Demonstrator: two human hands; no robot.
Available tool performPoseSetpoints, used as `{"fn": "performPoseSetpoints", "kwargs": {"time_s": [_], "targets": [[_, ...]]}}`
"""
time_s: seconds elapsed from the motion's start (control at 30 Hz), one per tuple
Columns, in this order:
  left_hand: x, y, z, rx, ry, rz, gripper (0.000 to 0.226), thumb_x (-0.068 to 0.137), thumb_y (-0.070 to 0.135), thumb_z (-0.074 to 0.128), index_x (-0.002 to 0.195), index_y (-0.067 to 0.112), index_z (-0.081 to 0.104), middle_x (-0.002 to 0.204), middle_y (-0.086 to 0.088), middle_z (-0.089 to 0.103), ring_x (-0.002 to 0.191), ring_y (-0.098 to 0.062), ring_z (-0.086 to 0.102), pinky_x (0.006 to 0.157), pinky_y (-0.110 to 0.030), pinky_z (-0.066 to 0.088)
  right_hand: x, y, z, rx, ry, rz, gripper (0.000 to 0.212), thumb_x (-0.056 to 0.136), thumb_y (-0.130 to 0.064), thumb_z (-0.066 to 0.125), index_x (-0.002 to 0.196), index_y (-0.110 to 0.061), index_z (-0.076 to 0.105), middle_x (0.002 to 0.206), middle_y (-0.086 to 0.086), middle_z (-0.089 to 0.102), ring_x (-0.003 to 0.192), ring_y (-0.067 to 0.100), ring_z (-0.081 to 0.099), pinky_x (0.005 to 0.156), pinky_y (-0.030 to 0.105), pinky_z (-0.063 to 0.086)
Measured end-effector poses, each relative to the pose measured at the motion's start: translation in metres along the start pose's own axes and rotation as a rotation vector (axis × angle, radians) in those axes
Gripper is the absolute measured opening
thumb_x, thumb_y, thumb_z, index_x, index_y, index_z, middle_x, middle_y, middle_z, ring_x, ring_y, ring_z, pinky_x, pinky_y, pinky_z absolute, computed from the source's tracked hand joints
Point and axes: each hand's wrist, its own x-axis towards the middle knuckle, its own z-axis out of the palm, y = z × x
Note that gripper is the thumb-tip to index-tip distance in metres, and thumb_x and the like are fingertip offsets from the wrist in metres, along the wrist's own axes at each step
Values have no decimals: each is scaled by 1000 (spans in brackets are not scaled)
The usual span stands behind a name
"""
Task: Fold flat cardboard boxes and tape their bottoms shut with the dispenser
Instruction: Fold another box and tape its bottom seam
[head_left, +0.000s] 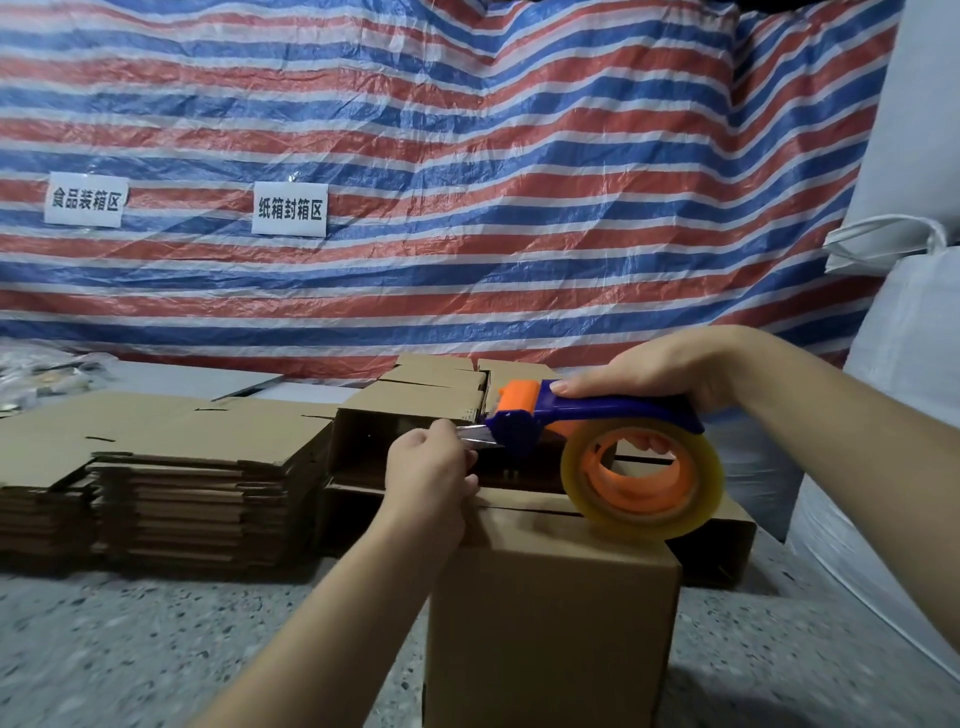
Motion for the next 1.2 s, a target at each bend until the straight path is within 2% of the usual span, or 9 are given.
{"fn": "performPoseSetpoints", "kwargs": {"time_s": [0.17, 0.27, 0.37, 0.43, 0.47, 0.57, 0.77, 1.0, 1.2], "targets": [[1, 0, -1, -135, 96, -50, 24, 101, 15, 42, 80, 8, 53, 74, -6, 51, 64, -15, 50, 79, -39, 55, 2, 1, -3, -28, -20, 23, 95, 43, -79, 71, 114, -16, 66, 87, 5, 79, 65, 14, 74, 54, 25, 55], [4, 2, -5, -227, 105, -113, 21, 102, 15, 45, 85, 7, 55, 77, -6, 55, 62, -16, 56, 69, -41, 56, 0, -4, -4, -74, -35, 80, 94, 43, -77, 72, 112, -15, 65, 83, 6, 79, 63, 14, 73, 53, 24, 55], [10, 4, -24, -2, 45, 45, 21, 97, 14, 49, 79, 7, 58, 75, -7, 60, 70, -20, 60, 69, -40, 55, 3, -9, -1, -118, -39, 109, 91, 44, -77, 72, 110, -15, 64, 78, 5, 78, 60, 14, 73, 52, 24, 55], [10, 3, -45, 225, -13, 208, 26, 92, 18, 55, 68, 12, 58, 61, -2, 54, 63, -19, 50, 62, -36, 45, 7, -15, 1, -171, -35, 111, 96, 39, -77, 73, 112, -16, 63, 83, 6, 79, 66, 16, 74, 56, 25, 56], [10, 1, -55, 310, -36, 227, 29, 93, 24, 59, 66, 12, 59, 57, 0, 51, 60, -18, 47, 61, -35, 41, 9, -18, 2, -192, -29, 112, 97, 38, -77, 74, 113, -16, 63, 87, 7, 79, 70, 18, 75, 58, 26, 57], [9, -9, -71, 386, -76, 161, 35, 92, 36, 65, 75, 5, 66, 51, 4, 48, 53, -13, 45, 59, -31, 42, 12, -26, 7, -237, -35, 114, 87, 48, -74, 73, 111, -16, 63, 86, 6, 79, 68, 17, 75, 57, 25, 57], [10, -22, -80, 326, -128, 52, 29, 94, 29, 64, 83, 3, 68, 54, 1, 55, 43, -9, 48, 52, -28, 43, 15, -37, 14, -303, -64, 133, 73, 62, -72, 72, 109, -17, 63, 85, 5, 79, 66, 16, 75, 57, 24, 57], [14, -29, -83, 380, -140, -12, 32, 96, 31, 61, 71, 10, 59, 48, 3, 49, 40, -9, 46, 54, -29, 45, 15, -43, 17, -335, -96, 145, 69, 65, -70, 71, 107, -16, 63, 74, 3, 77, 59, 15, 73, 50, 23, 55], [15, -40, -84, 404, -160, -39, 31, 96, 32, 61, 74, 11, 56, 50, 3, 47, 43, -11, 45, 53, -27, 45, 17, -48, 20, -356, -118, 148, 62, 76, -67, 69, 107, -14, 65, 73, 3, 76, 56, 12, 70, 49, 21, 54]]}}
